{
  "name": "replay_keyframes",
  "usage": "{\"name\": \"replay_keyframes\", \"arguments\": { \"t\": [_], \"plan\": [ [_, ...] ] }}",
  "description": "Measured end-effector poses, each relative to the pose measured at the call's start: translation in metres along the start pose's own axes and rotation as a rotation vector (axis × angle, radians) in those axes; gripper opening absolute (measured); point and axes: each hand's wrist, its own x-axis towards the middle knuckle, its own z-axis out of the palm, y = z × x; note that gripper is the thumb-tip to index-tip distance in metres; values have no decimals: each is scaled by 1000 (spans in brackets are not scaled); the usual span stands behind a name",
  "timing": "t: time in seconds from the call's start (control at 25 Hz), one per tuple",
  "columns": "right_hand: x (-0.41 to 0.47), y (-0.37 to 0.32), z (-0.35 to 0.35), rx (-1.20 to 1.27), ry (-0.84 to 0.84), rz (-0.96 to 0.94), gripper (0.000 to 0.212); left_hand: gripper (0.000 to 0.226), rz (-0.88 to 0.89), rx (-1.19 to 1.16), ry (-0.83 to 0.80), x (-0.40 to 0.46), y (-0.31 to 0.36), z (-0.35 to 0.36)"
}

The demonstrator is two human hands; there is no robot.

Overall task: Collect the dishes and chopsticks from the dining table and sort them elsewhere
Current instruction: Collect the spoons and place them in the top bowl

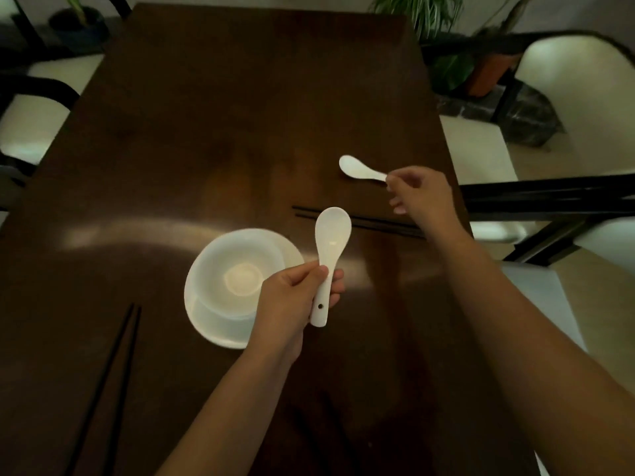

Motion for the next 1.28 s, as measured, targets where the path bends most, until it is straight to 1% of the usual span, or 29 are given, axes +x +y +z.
{"name": "replay_keyframes", "arguments": {
  "t": [0.04, 0.08, 0.16, 0.24, 0.32, 0.4, 0.52, 0.6, 0.64, 0.72, 0.76, 0.8, 0.84, 0.92, 1.08, 1.16, 1.28],
  "plan": [
    [26, 4, 2, -173, 61, -55, 20, 12, -6, -26, 26, 8, 4, 3],
    [49, 8, 6, -333, 76, -104, 27, 10, -18, -56, 51, 16, 9, 6],
    [82, 18, 17, -550, -17, -125, 35, 12, -46, -103, 94, 30, 15, 11],
    [103, 25, 29, -721, -115, -101, 34, 13, -63, -137, 123, 42, 20, 15],
    [117, 24, 36, -805, -139, -80, 24, 7, -69, -156, 144, 52, 23, 17],
    [122, 19, 39, -810, -175, -28, 22, 7, -63, -163, 159, 60, 24, 20],
    [117, 13, 36, -768, -246, -49, 20, 11, -54, -173, 169, 67, 26, 26],
    [102, 2, 25, -662, -200, -70, 16, 11, -42, -192, 181, 70, 27, 31],
    [87, -4, 19, -523, -164, -57, 14, 10, -28, -185, 194, 70, 27, 32],
    [47, -17, 6, -45, -129, 56, 8, 8, 9, -152, 208, 70, 26, 37],
    [22, -22, 1, 178, -140, 127, 10, 10, 23, -138, 205, 69, 26, 40],
    [-2, -25, -1, 321, -181, 190, 12, 13, 27, -125, 197, 69, 26, 44],
    [-21, -27, 0, 376, -230, 236, 12, 16, 28, -102, 186, 68, 26, 47],
    [-45, -30, 5, 363, -282, 284, 9, 18, 39, -8, 177, 64, 25, 55],
    [-54, -28, 6, 362, -238, 342, 8, 11, 97, 84, 157, 52, 20, 63],
    [-56, -25, 5, 356, -254, 342, 8, 12, 114, 97, 130, 47, 18, 64],
    [-60, -23, 4, 243, -252, 301, 9, 21, 123, 133, 48, 42, 18, 63]
  ]
}}
